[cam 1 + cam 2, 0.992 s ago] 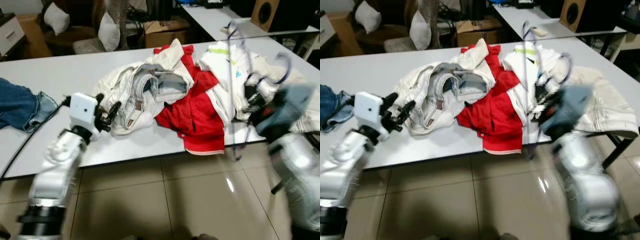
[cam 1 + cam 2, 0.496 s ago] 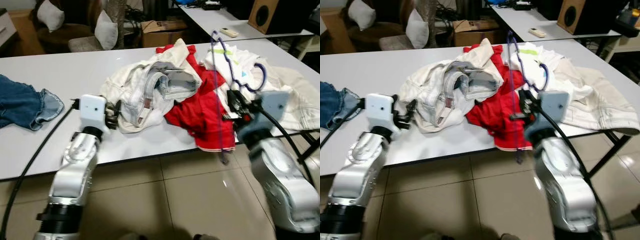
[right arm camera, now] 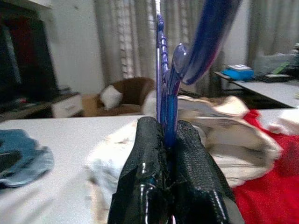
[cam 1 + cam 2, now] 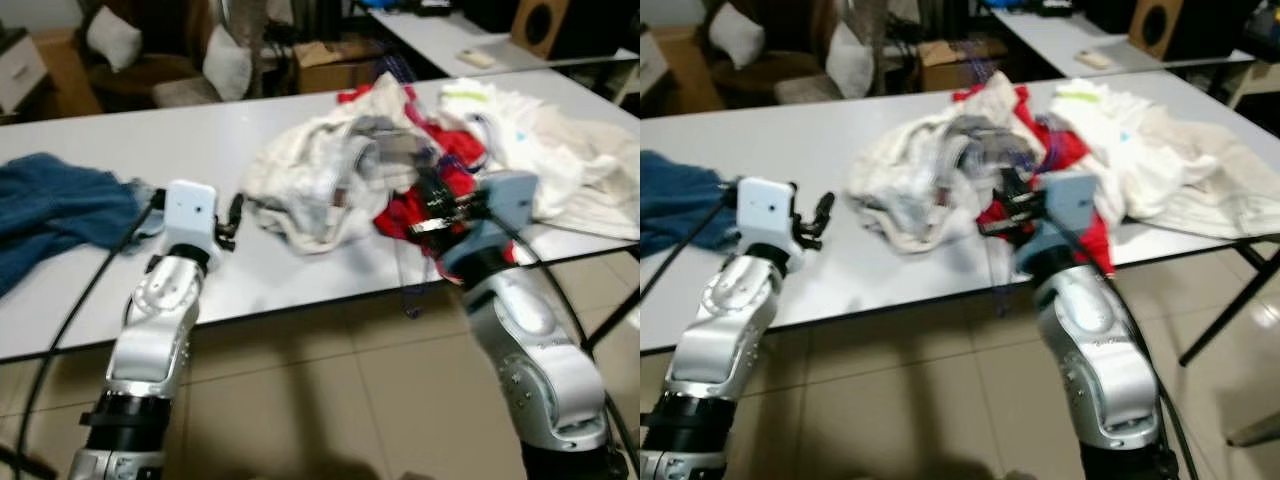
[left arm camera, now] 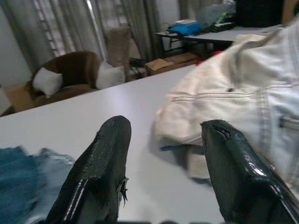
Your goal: Hang hanger
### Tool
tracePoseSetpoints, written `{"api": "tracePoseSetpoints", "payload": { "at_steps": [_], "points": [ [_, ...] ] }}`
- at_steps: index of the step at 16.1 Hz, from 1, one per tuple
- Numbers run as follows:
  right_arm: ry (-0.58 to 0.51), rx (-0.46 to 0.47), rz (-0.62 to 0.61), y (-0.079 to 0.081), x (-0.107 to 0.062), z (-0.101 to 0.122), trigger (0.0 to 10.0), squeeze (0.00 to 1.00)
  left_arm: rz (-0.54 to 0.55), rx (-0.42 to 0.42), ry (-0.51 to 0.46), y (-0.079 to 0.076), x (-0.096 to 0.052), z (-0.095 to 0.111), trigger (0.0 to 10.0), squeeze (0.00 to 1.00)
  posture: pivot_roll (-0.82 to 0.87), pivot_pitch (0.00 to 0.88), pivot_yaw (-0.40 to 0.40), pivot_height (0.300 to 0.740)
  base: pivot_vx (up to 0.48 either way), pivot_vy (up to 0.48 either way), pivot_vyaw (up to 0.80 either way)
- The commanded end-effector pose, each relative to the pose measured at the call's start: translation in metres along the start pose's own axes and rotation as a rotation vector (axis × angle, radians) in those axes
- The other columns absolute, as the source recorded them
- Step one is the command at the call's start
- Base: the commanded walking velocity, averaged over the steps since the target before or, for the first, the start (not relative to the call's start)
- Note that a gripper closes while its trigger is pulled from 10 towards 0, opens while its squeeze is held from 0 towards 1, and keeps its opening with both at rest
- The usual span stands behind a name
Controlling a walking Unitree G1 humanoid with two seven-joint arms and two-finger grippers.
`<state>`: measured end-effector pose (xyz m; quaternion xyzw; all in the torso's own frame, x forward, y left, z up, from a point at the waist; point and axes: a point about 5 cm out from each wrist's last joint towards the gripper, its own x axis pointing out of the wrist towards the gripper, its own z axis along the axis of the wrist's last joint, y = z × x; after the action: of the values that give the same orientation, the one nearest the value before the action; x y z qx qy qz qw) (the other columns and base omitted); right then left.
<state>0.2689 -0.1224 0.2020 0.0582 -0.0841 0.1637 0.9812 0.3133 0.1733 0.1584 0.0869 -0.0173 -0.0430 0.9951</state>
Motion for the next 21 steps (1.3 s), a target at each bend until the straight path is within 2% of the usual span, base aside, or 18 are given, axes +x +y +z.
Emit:
{"api": "tracePoseSetpoints", "payload": {
  "at_steps": [1,2,4,5,6,7,9,11,13,15,16,18,19,21],
  "points": [
    [0.011,-0.005,-0.022,-0.007,-0.005,-0.003,10.0,0.0,-0.021,-0.007,-0.005,-0.007,0.003,0.001,10.0,0.32,-0.14,0.0,0.068,0.74,0.0,0.398,0.0],
    [0.034,-0.025,-0.038,-0.009,-0.007,-0.007,10.0,0.0,-0.003,0.012,0.016,-0.007,0.002,-0.004,10.0,0.33,-0.14,0.0,0.072,0.74,0.0,0.398,0.0],
    [0.041,0.004,-0.021,-0.006,-0.008,-0.008,10.0,0.0,-0.022,-0.02,0.024,-0.01,-0.002,-0.005,10.0,0.32,-0.14,0.0,0.059,0.74,0.0,0.392,0.0],
    [0.066,-0.026,-0.002,-0.005,-0.009,-0.011,10.0,0.0,-0.021,-0.007,0.031,-0.01,-0.004,-0.007,10.0,0.32,-0.14,0.0,0.054,0.74,0.0,0.394,0.0],
    [0.146,-0.003,0.025,-0.003,-0.014,-0.026,10.0,0.0,0.0,-0.005,0.039,-0.006,-0.006,-0.01,10.0,0.33,-0.13,0.0,0.038,0.74,0.0,0.39,0.0],
    [0.172,0.057,0.03,-0.002,-0.016,-0.032,10.0,0.0,0.004,-0.009,0.036,-0.004,-0.007,-0.009,10.0,0.32,-0.13,0.0,0.031,0.74,0.0,0.39,0.0],
    [0.215,0.04,0.017,-0.005,-0.02,-0.043,10.0,0.0,0.02,-0.012,0.055,0.001,-0.008,-0.017,10.0,0.33,-0.13,0.0,0.045,0.74,0.0,0.392,0.0],
    [0.268,0.026,-0.008,-0.013,-0.032,-0.053,10.0,0.0,-0.034,-0.009,0.069,-0.006,-0.017,-0.022,10.0,0.32,-0.12,0.0,0.029,0.74,0.0,0.362,0.0],
    [0.299,0.012,-0.04,-0.017,-0.038,-0.06,10.0,0.0,-0.026,-0.056,0.078,-0.007,-0.024,-0.026,10.0,0.31,-0.11,0.0,0.026,0.74,0.0,0.0,0.0],
    [0.361,0.009,-0.049,-0.017,-0.047,-0.073,10.0,0.0,-0.053,-0.046,0.1,-0.013,-0.03,-0.033,10.0,0.31,-0.12,0.0,0.025,0.74,0.0,0.0,0.0],
    [0.36,0.021,-0.042,-0.015,-0.052,-0.074,10.0,0.0,-0.081,-0.031,0.097,-0.016,-0.031,-0.033,10.0,0.31,-0.12,0.0,0.029,0.74,0.0,0.0,0.0],
    [0.354,-0.023,-0.088,-0.02,-0.053,-0.076,10.0,0.0,-0.034,-0.038,0.121,-0.011,-0.028,-0.042,10.0,0.32,-0.14,0.0,0.045,0.74,0.0,0.0,0.0],
    [0.301,0.053,-0.071,-0.016,-0.051,-0.066,10.0,0.0,-0.049,-0.08,0.113,-0.011,-0.028,-0.038,10.0,0.33,-0.14,0.0,0.044,0.74,0.0,0.0,0.0],
    [0.294,-0.023,-0.048,-0.016,-0.054,-0.065,10.0,0.0,-0.053,-0.059,0.106,-0.009,-0.03,-0.04,10.0,0.33,-0.14,0.0,0.05,0.74,0.0,0.0,0.0]
  ]
}}
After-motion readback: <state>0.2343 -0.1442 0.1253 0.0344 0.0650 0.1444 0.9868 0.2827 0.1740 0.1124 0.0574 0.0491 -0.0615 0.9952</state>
